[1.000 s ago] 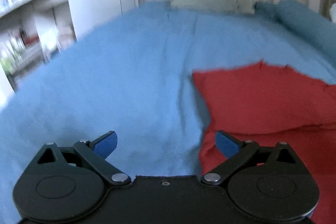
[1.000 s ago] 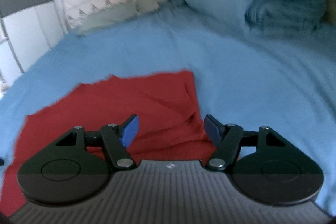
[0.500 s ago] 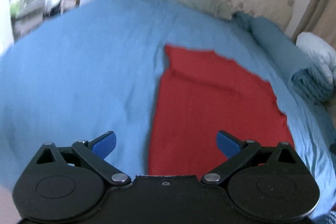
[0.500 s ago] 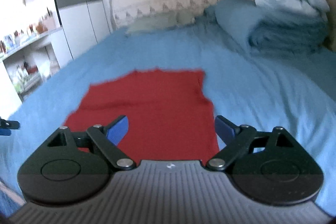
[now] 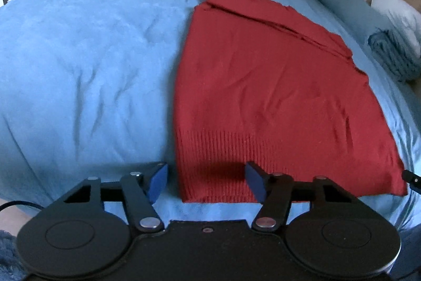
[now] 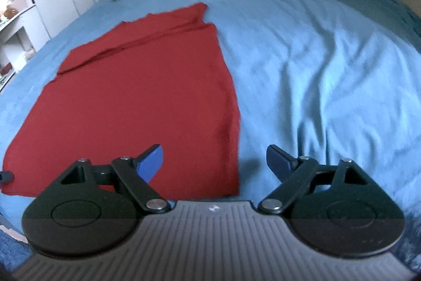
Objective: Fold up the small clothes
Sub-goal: 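Open the right gripper and release the folded sweater, then pinch the ribbed hem of the red sweater with both grippers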
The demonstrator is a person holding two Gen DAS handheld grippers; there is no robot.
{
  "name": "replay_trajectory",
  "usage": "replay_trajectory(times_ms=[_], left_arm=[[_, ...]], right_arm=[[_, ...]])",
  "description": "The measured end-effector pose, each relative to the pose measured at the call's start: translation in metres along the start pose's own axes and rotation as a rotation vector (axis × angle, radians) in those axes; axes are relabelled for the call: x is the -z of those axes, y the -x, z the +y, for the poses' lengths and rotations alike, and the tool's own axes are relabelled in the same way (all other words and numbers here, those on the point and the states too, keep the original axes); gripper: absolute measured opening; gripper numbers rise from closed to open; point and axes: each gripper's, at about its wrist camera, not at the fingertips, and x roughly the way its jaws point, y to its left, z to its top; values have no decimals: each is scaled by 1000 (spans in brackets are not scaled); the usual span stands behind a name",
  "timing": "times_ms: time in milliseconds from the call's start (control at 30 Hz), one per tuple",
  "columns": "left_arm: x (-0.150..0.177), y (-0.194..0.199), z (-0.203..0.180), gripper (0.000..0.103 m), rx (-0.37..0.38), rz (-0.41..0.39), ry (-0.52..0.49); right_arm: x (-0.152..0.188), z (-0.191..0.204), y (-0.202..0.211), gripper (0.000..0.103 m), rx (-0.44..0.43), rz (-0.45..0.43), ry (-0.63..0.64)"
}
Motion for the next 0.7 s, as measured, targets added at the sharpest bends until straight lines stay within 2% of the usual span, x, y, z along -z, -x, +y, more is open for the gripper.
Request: replay_trajectory(times_ms=[100, 233, 367, 533, 700], left_arm=[[1, -1, -2, 66, -7, -1, -9], [2, -6, -2, 62, -6, 7, -9], [1, -5, -4, 44, 9, 15, -11], [0, -7, -6, 38, 11, 17, -18], [0, -8, -6, 28, 12, 22, -20]], right_arm=[[1, -6, -8, 94, 17, 45, -28], [3, -10, -13, 80, 10, 66, -46], [3, -7, -8, 66, 28, 66, -31], [7, 2, -5, 60, 41, 56, 13], [7, 4, -7, 53, 31, 65, 22]])
